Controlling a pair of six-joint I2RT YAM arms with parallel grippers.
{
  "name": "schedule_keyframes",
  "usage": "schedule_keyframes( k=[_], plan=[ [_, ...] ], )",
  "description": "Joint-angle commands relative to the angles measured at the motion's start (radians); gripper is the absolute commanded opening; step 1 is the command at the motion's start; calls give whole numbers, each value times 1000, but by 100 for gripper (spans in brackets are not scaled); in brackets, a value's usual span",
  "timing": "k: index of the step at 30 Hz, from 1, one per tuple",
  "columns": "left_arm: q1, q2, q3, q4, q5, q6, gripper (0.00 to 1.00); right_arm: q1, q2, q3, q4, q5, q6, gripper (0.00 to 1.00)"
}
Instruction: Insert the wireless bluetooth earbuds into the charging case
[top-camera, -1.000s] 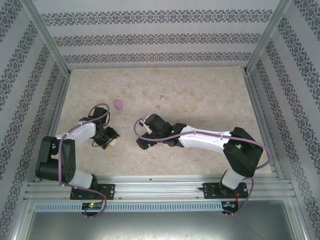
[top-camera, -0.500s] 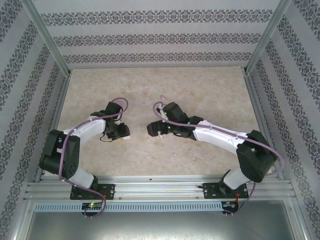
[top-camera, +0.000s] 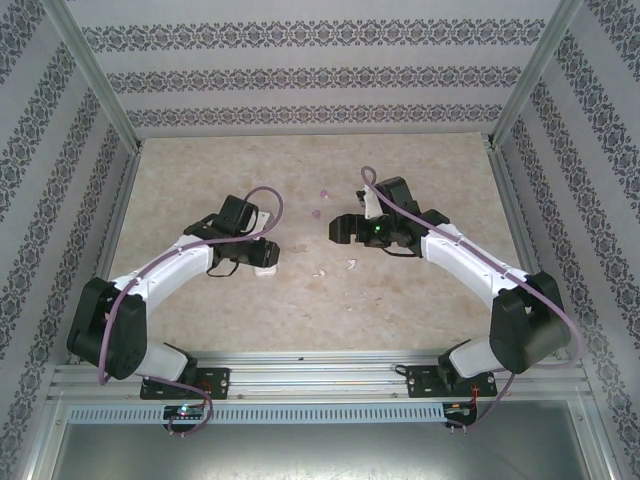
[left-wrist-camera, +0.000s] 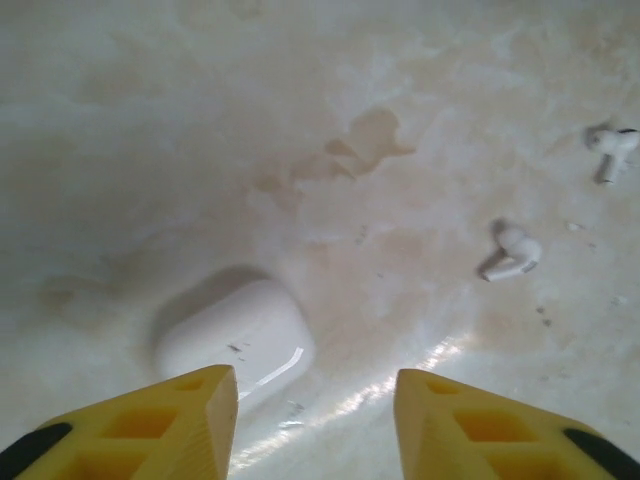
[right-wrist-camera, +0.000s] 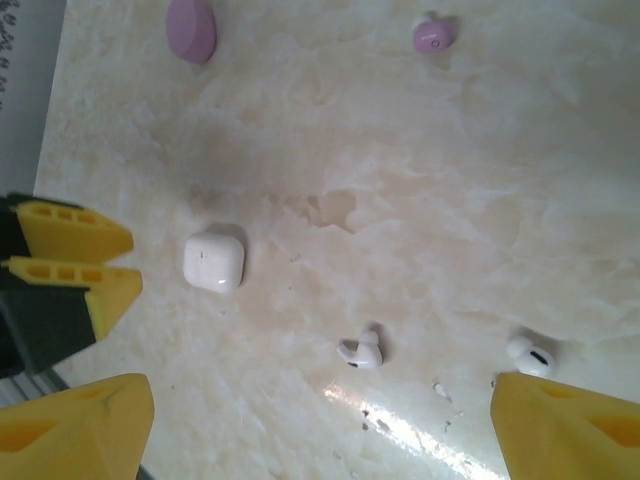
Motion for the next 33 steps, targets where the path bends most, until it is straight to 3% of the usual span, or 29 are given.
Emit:
schedule_keyframes(
  k=[1, 3, 7, 10, 12, 16, 19, 24, 33],
  plan=[
    [0, 10, 71, -133, -227, -60, 50, 28, 8, 25, -74, 15, -1, 87],
    [8, 29, 127, -235, -296, -190, 54, 80, 26, 36, -94, 85, 11, 86],
    [19, -1, 99, -198, -202, -356, 57, 185, 101, 95, -132, 177, 47, 86],
    [36, 3, 129, -281, -243, -452, 60, 264, 185, 183, -195, 275, 93, 85],
    [89, -26, 116, -316, -242, -535, 62, 330, 262, 284, -281, 366, 121, 86],
    [236, -157, -25, -224, -114, -644, 64, 423, 410, 454, -364, 456, 168, 93],
    [301, -210, -98, -205, -69, -637, 65, 465, 523, 565, -384, 460, 187, 93],
    [334, -217, -142, -222, -17, -582, 68, 513, 698, 778, -474, 471, 184, 93],
    [365, -199, -177, -178, 24, -533, 69, 529, 853, 944, -530, 496, 193, 91]
  ],
)
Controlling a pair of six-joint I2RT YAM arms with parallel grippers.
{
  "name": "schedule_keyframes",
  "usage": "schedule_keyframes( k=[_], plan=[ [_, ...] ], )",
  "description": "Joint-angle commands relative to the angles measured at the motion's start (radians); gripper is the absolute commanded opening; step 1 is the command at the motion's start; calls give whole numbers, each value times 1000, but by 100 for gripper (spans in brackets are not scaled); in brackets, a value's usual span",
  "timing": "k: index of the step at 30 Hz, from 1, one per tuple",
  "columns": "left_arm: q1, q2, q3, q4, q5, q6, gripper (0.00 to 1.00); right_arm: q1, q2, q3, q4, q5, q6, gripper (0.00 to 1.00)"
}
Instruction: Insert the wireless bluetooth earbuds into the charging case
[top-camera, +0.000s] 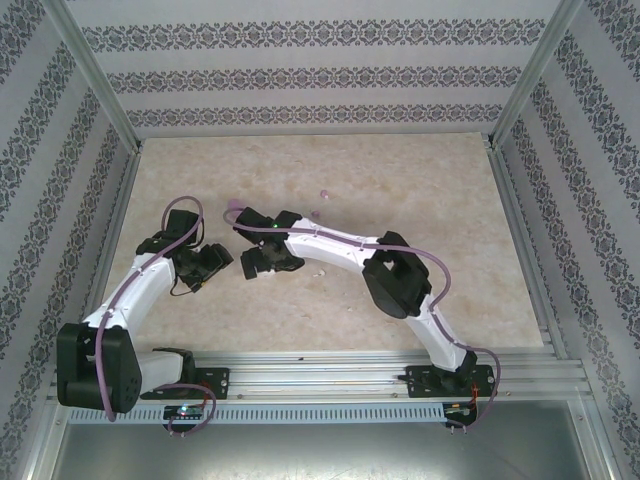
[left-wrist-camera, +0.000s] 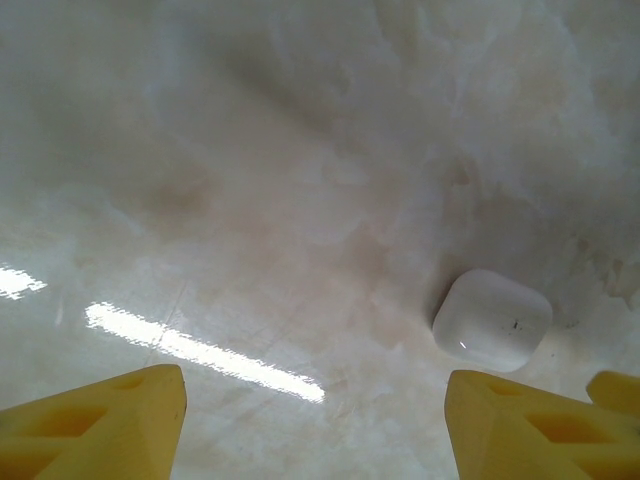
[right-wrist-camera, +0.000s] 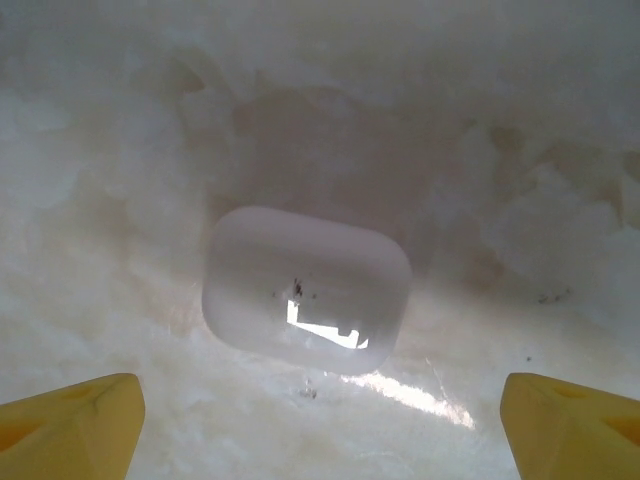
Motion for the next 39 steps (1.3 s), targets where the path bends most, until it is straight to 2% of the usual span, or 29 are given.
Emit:
schedule_keyframes(
  k=[1, 12, 19, 22, 32, 36, 39],
  plan=[
    [17, 15, -7, 26, 30, 37, 70, 11, 49, 71, -59, 37, 13, 90],
    [30, 43, -20, 56, 51, 74, 70, 11, 189, 207, -116, 33, -12, 79],
    [31, 61, -17, 85, 94, 109, 70, -2, 196, 198, -136, 19, -29, 60],
    [31, 55, -19, 105, 130, 145, 70, -16, 156, 150, -106, 0, -27, 54],
    [27, -46, -79, 271, 265, 189, 68, -110, -105, -108, 96, -110, 58, 53],
    [-11, -94, -138, 420, 307, 169, 66, -143, -194, -202, 175, -158, 106, 53],
    [-69, -113, -172, 520, 292, 151, 66, -150, -222, -227, 184, -154, 108, 54]
  ],
)
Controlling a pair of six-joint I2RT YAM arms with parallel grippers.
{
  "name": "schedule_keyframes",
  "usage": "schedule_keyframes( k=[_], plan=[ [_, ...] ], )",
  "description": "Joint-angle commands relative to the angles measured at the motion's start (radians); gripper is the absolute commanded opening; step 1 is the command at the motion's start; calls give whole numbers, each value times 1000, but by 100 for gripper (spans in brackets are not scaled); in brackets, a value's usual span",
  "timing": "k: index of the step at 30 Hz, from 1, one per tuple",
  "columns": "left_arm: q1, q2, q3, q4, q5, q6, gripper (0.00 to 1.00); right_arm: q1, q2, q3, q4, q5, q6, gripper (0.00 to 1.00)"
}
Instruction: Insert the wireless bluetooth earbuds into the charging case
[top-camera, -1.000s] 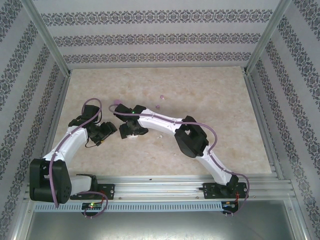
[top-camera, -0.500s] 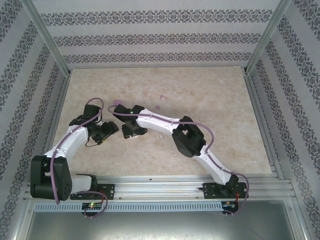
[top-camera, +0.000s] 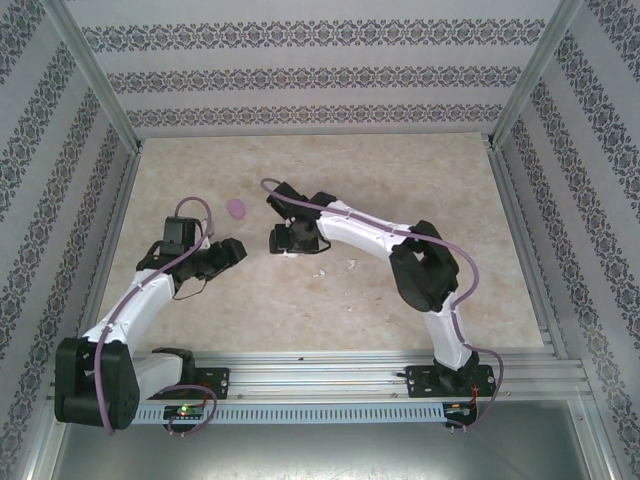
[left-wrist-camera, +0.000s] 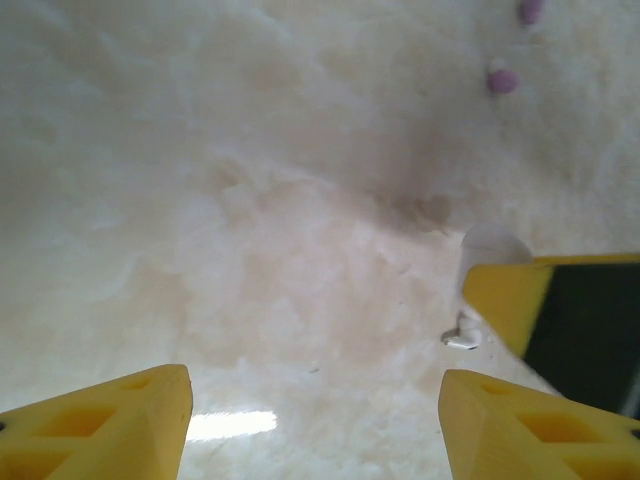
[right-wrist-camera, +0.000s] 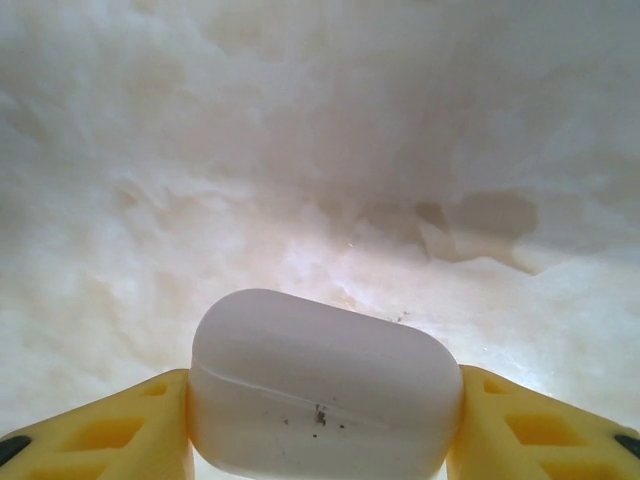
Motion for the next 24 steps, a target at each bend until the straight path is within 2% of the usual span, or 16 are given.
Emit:
schedule_keyframes(
  k=[1, 6, 11, 14, 19, 24],
  plan=[
    [-55, -20, -22, 162, 16, -6, 66, 7, -37, -18, 35, -15, 25, 54],
    [-70, 3, -13, 140, 7, -7, 65, 6, -4, -18, -43, 22, -21, 55],
    [-88, 2, -33, 159, 38, 25, 65, -1, -50, -75, -50, 73, -60, 55],
    [-104, -6, -90, 307, 94, -19, 63, -20, -77, -99, -52, 56, -59, 56],
    [-221, -37, -148, 502, 6, -18, 63, -56, -156, -166, 38, -57, 17, 56],
    [-300, -43, -213, 765, -48, -14, 62, -71, -221, -157, 40, -91, 44, 56]
  ],
)
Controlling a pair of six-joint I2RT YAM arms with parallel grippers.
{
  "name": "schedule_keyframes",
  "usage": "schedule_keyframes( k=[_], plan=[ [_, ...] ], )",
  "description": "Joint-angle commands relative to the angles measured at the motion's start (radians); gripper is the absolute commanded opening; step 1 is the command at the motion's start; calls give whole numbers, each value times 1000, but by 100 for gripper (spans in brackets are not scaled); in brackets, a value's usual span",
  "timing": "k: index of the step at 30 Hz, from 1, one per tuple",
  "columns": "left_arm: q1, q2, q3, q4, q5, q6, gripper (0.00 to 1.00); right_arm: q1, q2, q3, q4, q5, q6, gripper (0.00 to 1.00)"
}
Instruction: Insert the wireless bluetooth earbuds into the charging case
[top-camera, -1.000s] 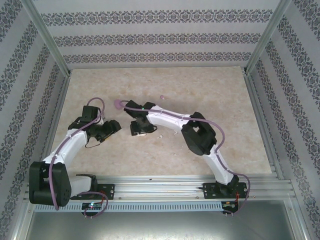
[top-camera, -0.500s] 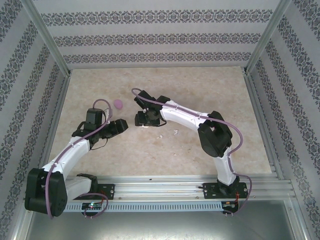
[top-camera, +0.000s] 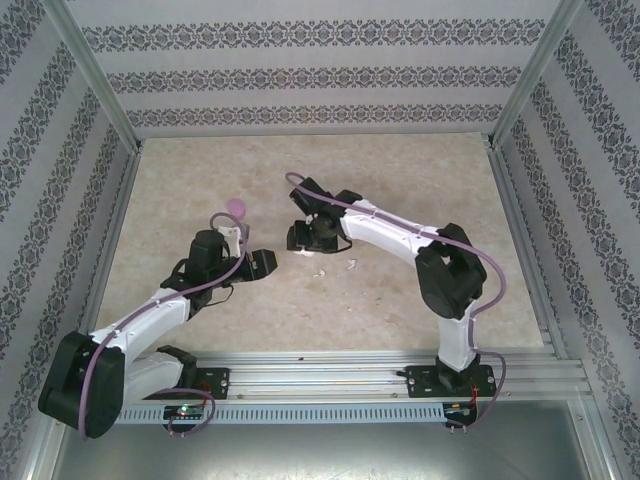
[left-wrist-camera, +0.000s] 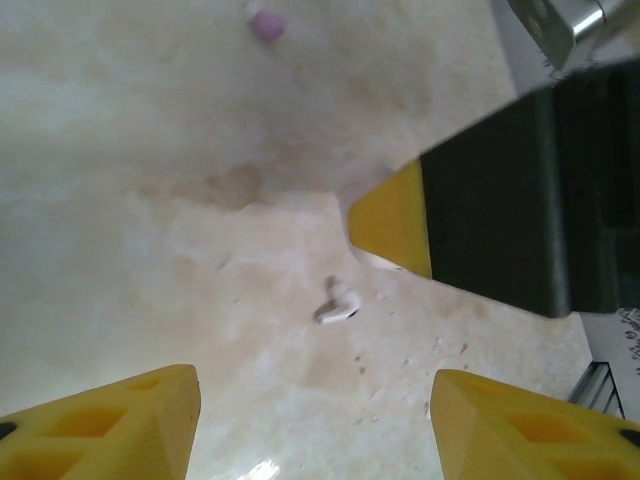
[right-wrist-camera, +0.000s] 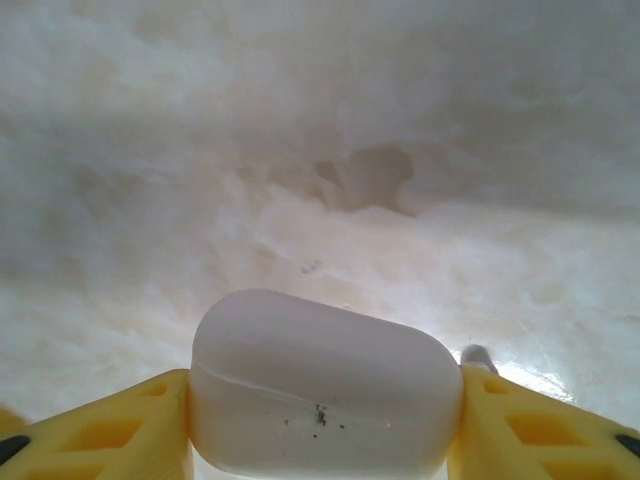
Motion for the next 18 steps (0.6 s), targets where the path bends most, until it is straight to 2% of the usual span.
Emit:
schedule_keyframes(
  k=[1, 10, 18],
  plan=[
    [-42, -18, -30, 292, -58, 8, 61, -6, -76, 4, 28, -53, 44, 56],
    [-125, 11, -30, 567, -133, 74, 58, -12, -182, -16, 82, -99, 116, 56],
    [-169, 98, 2, 693, -171, 70, 54, -22, -230, -2, 95, -134, 151, 56]
  ],
)
